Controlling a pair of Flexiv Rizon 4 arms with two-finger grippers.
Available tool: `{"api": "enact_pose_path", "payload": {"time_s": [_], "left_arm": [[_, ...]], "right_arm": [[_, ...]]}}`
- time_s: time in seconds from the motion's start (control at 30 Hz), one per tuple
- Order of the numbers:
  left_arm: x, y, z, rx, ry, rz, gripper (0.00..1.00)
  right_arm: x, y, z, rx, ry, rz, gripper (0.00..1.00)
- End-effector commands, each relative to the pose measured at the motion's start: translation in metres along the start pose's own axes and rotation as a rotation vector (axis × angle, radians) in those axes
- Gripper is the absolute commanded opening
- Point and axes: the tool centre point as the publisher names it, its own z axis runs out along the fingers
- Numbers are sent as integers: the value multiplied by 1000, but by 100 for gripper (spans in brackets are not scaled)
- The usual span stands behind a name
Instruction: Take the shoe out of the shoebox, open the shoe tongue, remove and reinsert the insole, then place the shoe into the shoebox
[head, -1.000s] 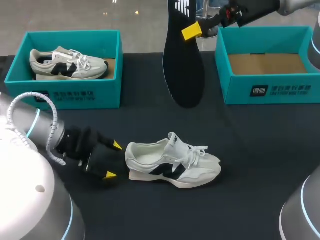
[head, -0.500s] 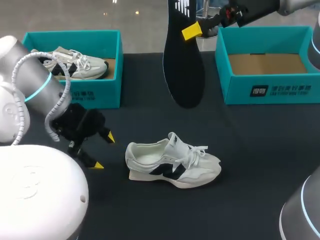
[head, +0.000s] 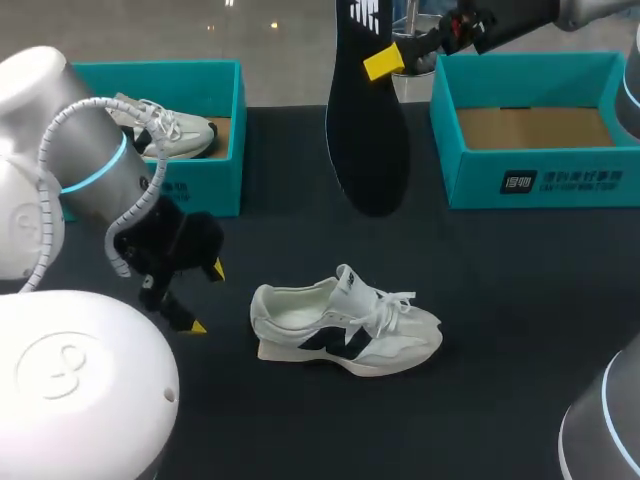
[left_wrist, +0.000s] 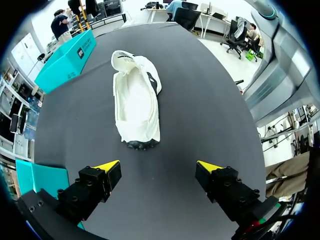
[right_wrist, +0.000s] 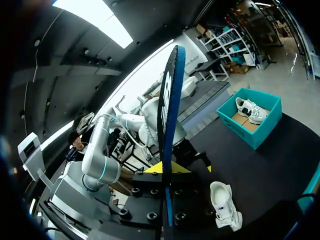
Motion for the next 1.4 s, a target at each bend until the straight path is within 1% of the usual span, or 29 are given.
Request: {"api": "enact_pose_path", "payload": {"time_s": [0.03,0.13,0.23,0.37,0.53,0.7,0.8,0.87,0.9,1.0,1.03,1.1,1.17,1.23,1.27,1.33,1.4], "left_arm": [[3,3,0,6,-6,2,100],[3,3,0,6,-6,2,100],[3,3,0,6,-6,2,100],[3,3,0,6,-6,2,100],[3,3,0,6,-6,2,100],[3,3,0,6,-6,2,100],[1,-7,-3,0,-10,14,100],[-2,-15,-6,21,5,22,100],[-5,-19,-6,2,-5,23,100],[-13,-32,-6,0,-5,25,100],[-18,-37,-4,-25,-31,25,100],[-28,-49,2,-29,-33,23,100],[-38,-59,11,-59,-53,17,100],[-45,-68,18,-59,-38,20,100],[-49,-72,23,-76,-43,24,100],[-57,-80,32,-76,-29,26,100],[-64,-87,44,-97,-20,27,100]], "right_arm": [[7,1,-8,-10,-6,4,0],[19,4,-21,-25,-31,9,0],[33,8,-35,-22,-66,6,0],[45,16,-41,-6,-80,6,0],[47,20,-38,25,-89,3,0],[47,20,-38,25,-89,3,0],[47,20,-38,25,-89,3,0],[47,20,-38,25,-89,3,0],[47,20,-38,25,-89,3,0],[47,20,-38,25,-89,3,0],[47,20,-38,25,-89,3,0],[47,20,-38,25,-89,3,0],[47,20,-38,25,-89,3,0],[47,20,-38,25,-89,3,0],[47,20,-38,25,-89,3,0],[47,20,-38,25,-89,3,0],[47,20,-38,25,-89,3,0]]}}
